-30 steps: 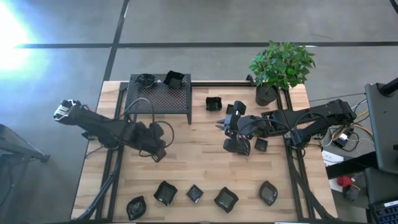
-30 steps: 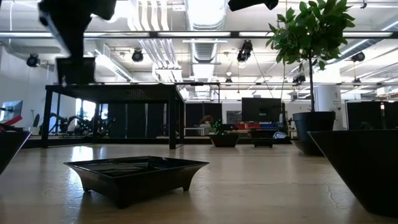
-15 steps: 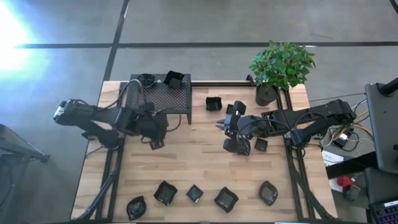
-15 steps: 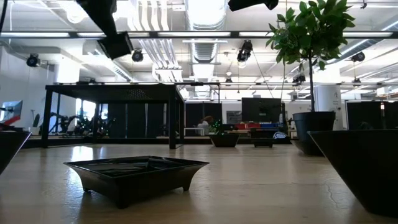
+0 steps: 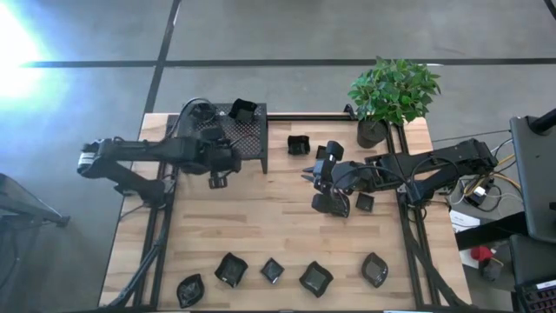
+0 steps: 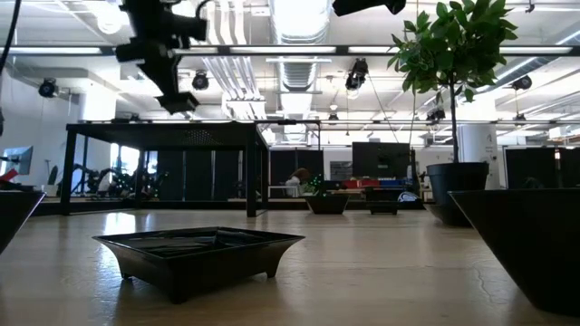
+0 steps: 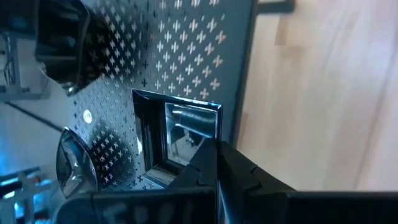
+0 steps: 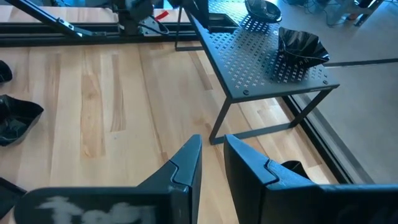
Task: Pick & Place Mini shaped plates
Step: Put the square plate on the shelf, then stack the distorted square plate on top of the distorted square plate on the shelf
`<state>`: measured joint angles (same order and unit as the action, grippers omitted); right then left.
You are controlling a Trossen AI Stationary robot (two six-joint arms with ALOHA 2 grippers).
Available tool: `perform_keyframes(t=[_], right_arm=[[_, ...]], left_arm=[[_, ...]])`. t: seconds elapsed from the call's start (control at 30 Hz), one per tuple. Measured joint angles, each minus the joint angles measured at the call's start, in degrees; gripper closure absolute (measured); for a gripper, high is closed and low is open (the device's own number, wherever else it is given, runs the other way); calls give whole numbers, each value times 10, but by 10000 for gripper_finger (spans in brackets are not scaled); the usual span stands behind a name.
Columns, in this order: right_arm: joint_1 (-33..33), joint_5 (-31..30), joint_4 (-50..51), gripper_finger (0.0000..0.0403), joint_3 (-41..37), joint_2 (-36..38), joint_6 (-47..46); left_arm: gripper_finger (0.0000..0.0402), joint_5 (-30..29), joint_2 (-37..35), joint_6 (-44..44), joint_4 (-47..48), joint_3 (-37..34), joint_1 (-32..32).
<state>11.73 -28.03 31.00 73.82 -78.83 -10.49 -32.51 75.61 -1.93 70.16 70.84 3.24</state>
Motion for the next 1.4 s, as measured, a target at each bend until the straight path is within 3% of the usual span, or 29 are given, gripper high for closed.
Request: perform_keyframes(t=[0.4, 0.77, 1.17, 1.4], right_arm=[[0, 0, 0, 339, 0, 0, 0], [0, 0, 1, 339, 0, 0, 2], [0, 0, 1, 339, 0, 0, 2], [0, 0, 1, 339, 0, 0, 2]], left_arm=[[402, -4, 71, -31, -2, 0, 57], [396, -29, 78, -44, -3, 0, 65], [334, -36, 79, -71, -6, -1, 65], [328, -36, 77, -88, -12, -1, 64]])
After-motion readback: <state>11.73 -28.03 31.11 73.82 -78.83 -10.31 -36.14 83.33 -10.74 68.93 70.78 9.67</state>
